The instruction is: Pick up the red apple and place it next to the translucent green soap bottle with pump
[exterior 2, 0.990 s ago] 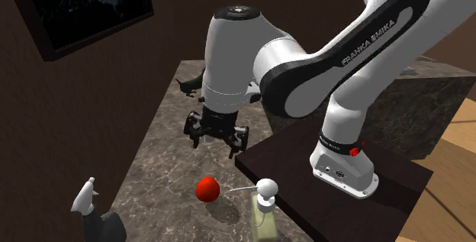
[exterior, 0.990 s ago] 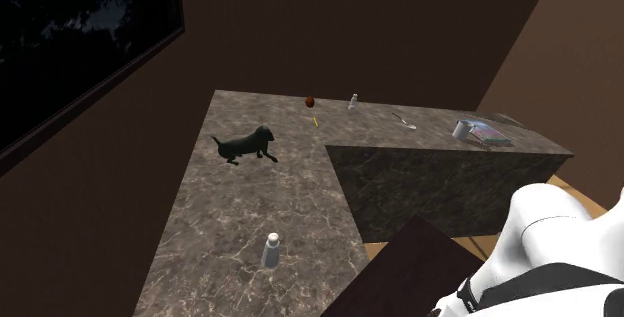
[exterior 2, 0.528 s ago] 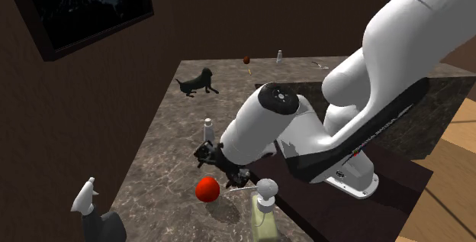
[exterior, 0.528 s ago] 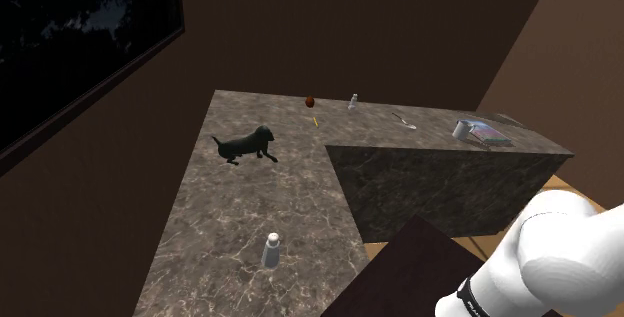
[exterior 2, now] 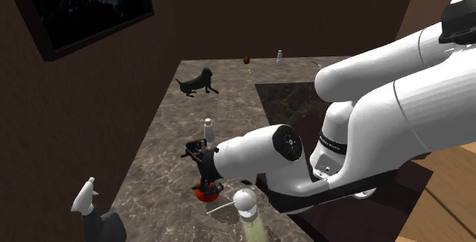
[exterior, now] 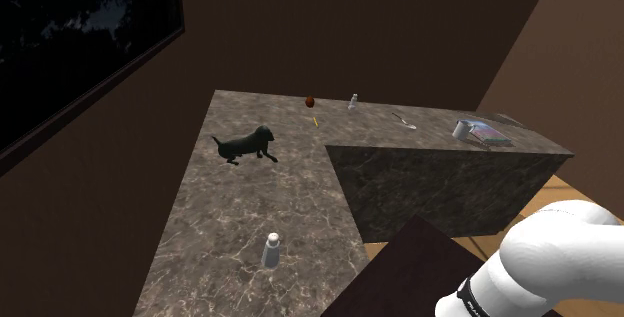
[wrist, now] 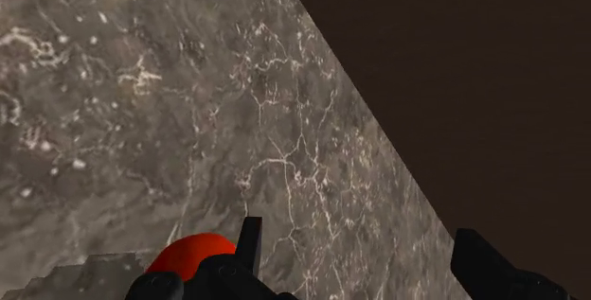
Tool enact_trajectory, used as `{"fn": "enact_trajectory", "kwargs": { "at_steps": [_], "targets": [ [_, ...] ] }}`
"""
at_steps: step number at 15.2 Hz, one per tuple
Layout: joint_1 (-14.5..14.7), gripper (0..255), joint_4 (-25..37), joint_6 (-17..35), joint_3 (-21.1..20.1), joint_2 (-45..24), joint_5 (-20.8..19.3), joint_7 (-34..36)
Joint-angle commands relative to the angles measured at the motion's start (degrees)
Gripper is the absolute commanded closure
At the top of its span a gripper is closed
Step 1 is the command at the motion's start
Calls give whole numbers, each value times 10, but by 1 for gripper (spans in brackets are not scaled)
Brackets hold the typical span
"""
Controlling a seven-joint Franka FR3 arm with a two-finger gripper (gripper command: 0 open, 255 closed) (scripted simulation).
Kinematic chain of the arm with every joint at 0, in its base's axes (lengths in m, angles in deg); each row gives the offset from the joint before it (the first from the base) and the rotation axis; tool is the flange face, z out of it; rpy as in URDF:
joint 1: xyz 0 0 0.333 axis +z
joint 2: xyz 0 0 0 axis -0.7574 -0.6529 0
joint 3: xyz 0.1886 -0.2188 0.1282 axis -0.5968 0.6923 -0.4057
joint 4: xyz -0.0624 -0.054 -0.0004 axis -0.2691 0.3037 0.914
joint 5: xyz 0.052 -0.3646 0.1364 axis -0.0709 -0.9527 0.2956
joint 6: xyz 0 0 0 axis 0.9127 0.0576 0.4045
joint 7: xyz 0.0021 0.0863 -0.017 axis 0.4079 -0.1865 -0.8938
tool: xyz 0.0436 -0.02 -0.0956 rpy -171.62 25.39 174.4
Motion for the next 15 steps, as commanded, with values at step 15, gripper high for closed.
{"fn": "enact_trajectory", "kwargs": {
  "at_steps": [15],
  "targets": [
    [-34,0,89,-130,-123,112,129,-156]
  ]
}}
